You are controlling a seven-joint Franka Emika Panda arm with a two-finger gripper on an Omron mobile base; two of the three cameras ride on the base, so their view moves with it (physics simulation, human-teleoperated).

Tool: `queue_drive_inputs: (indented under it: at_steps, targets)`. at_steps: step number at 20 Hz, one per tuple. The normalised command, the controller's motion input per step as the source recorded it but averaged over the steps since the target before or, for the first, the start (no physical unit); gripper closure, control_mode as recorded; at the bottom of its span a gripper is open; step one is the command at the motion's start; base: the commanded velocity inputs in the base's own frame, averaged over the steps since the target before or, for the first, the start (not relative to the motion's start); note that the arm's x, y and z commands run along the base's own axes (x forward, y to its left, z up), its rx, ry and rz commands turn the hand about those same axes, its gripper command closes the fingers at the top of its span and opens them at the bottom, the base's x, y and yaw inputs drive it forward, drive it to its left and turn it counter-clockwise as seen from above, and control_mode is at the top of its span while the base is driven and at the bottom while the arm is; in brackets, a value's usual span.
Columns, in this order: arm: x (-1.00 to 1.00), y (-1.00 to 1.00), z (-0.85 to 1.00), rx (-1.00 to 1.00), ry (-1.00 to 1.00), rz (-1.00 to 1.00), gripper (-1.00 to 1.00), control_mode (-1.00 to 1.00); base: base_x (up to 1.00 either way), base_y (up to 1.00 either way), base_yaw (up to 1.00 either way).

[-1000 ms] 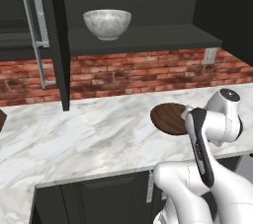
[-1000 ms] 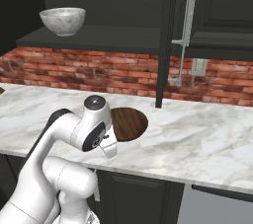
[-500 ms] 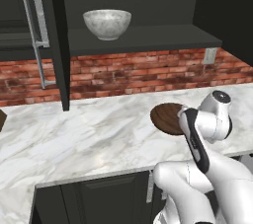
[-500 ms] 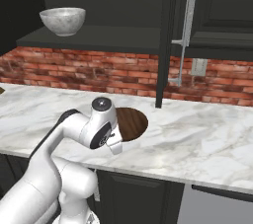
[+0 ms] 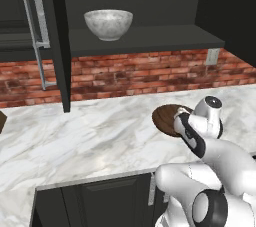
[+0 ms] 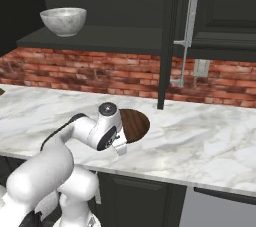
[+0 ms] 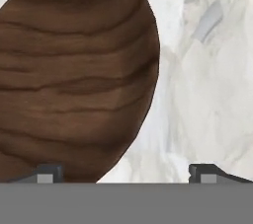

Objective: Open the cabinet. Pick the bowls from the counter and place them in the cabinet. Then close the cabinet.

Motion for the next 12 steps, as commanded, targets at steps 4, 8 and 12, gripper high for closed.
queue_drive_inputs:
  at_steps: [4,8,12]
  targets:
    - [0.43,-0.14,-0.29,0.04,0.07,0.00,-1.00,-1.00,0.00,0.00,0.00]
    - [0.41,-0.17,-0.29,0.05,0.08,0.00,-1.00,-1.00,0.00,0.00,0.00]
    - [0.44,-0.04,-0.33,0.06,0.09,0.00,-1.00,-1.00,0.00,0.00,0.00]
